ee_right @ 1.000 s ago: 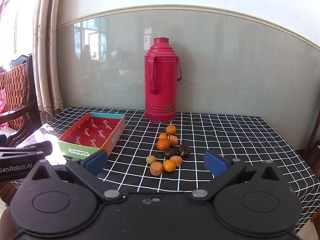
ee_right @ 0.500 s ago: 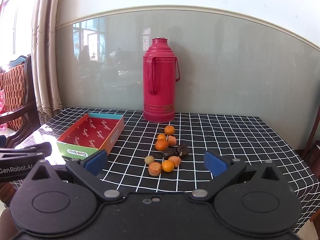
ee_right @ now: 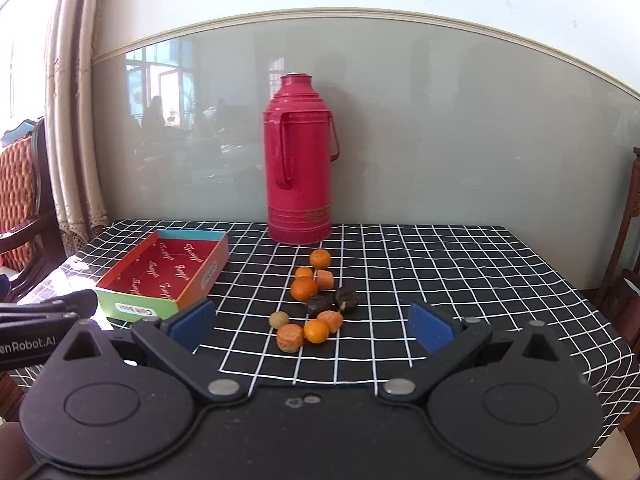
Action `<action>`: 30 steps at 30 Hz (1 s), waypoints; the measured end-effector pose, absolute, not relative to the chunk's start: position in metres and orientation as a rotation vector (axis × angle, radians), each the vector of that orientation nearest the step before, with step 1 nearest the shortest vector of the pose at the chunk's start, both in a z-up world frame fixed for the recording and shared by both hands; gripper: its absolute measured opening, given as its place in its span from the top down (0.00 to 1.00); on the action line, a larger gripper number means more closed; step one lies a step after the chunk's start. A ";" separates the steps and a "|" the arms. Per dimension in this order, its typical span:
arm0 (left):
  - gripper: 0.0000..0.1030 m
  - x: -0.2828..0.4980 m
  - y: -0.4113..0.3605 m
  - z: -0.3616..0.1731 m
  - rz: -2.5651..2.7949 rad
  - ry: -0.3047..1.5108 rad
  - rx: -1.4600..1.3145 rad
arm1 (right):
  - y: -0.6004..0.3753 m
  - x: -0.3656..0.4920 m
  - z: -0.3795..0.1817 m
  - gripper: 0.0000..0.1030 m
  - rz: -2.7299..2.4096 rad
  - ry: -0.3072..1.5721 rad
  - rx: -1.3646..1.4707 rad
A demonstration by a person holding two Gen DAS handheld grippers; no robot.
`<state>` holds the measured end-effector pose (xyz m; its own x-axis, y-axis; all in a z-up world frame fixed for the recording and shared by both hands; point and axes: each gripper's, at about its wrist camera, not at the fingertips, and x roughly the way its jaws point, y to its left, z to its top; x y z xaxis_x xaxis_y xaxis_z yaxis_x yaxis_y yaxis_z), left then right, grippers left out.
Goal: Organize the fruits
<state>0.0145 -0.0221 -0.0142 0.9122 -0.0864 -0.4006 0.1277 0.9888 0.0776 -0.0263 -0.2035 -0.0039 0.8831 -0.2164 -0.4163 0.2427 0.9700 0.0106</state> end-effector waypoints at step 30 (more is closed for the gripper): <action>0.26 0.117 -0.172 -0.133 -0.403 0.503 0.386 | -0.322 0.008 -0.084 0.05 -0.515 0.385 0.184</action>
<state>0.1172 -0.1719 -0.1328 0.8019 -0.2739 -0.5310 0.4590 0.8514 0.2539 0.0084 -0.3218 -0.0841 0.8008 -0.4437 -0.4024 0.5120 0.8557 0.0754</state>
